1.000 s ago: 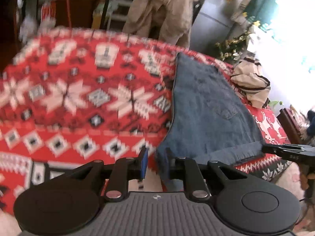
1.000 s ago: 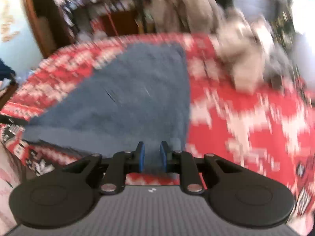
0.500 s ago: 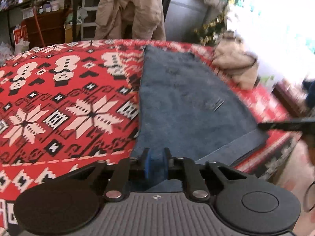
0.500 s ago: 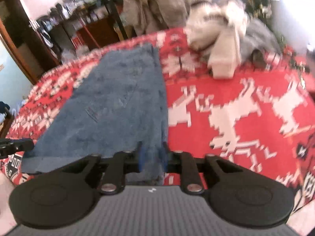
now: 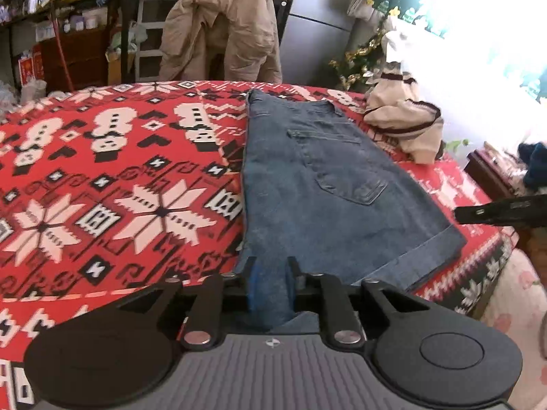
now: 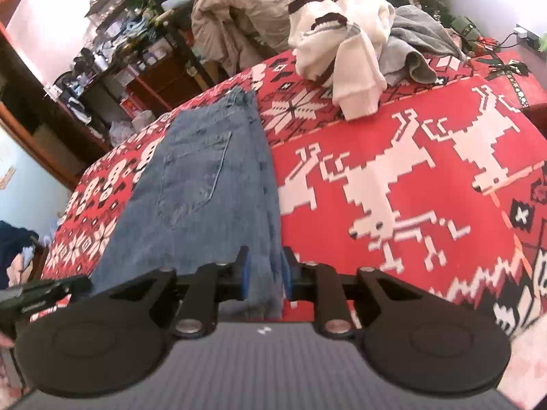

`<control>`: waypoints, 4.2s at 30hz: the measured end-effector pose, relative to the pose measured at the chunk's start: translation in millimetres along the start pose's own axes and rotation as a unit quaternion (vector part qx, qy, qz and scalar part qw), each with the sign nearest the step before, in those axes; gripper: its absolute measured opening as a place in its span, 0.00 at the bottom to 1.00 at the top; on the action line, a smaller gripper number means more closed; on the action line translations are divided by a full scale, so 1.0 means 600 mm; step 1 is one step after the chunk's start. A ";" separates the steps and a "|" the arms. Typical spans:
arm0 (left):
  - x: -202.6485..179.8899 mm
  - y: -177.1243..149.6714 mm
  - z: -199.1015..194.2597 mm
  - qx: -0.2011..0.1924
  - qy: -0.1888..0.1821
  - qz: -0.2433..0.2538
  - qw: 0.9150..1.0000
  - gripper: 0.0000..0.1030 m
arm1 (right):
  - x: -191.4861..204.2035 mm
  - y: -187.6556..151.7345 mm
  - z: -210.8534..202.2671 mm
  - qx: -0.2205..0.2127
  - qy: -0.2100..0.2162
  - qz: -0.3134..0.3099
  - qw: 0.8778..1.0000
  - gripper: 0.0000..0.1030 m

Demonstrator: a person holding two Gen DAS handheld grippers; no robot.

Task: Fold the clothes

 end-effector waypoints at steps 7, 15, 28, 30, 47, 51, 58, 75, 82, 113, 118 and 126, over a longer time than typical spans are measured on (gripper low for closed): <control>0.006 -0.023 0.022 0.028 0.014 0.015 0.999 0.14 | 0.018 -0.016 0.036 0.018 -0.048 -0.058 0.997 0.05; 0.010 -0.019 0.021 0.031 0.021 0.020 0.999 0.11 | 0.021 -0.024 0.019 0.008 -0.053 -0.073 0.996 0.08; -0.033 0.028 -0.013 0.023 0.063 0.020 0.998 0.57 | 0.073 0.000 -0.062 -0.040 -0.080 -0.156 0.984 0.79; -0.040 0.030 -0.012 0.028 0.075 0.023 0.996 0.58 | 0.086 0.001 -0.071 -0.047 -0.071 -0.155 0.984 0.91; -0.080 0.042 -0.018 0.050 0.155 0.035 0.986 0.79 | 0.142 -0.008 -0.093 -0.063 -0.133 -0.172 0.974 0.99; -0.094 0.045 -0.006 0.081 0.138 0.066 0.985 0.85 | 0.163 -0.009 -0.093 -0.050 -0.126 -0.198 0.971 0.99; -0.106 0.063 -0.001 0.052 0.133 0.061 0.988 0.85 | 0.196 -0.005 -0.081 -0.050 -0.156 -0.280 0.946 0.99; -0.123 0.114 -0.008 -0.025 0.106 0.055 0.992 0.82 | 0.212 0.000 -0.063 -0.028 -0.104 -0.282 0.953 0.99; -0.090 0.103 0.047 0.061 -0.014 -0.129 0.990 0.27 | 0.181 0.006 -0.022 0.005 -0.096 -0.214 0.972 0.22; -0.028 0.014 0.132 0.111 -0.049 -0.257 0.959 0.03 | 0.049 0.023 0.113 0.014 -0.035 -0.010 0.999 0.00; -0.029 0.012 0.130 0.112 -0.045 -0.255 0.959 0.03 | -0.009 0.034 0.089 -0.002 -0.084 0.013 0.996 0.05; -0.051 0.023 0.129 0.109 -0.036 -0.228 0.967 0.04 | 0.011 0.069 0.073 -0.027 -0.051 0.003 0.998 0.05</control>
Point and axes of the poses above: each gripper's, at about its wrist camera, not at the fingertips, and z roughly the way its jaws point, x to its left, y to its top, the point moved 8 cm from there along z, roughly the way its jaws point, and after that the axes turned 4 degrees about -x, right-handed, at the moved point
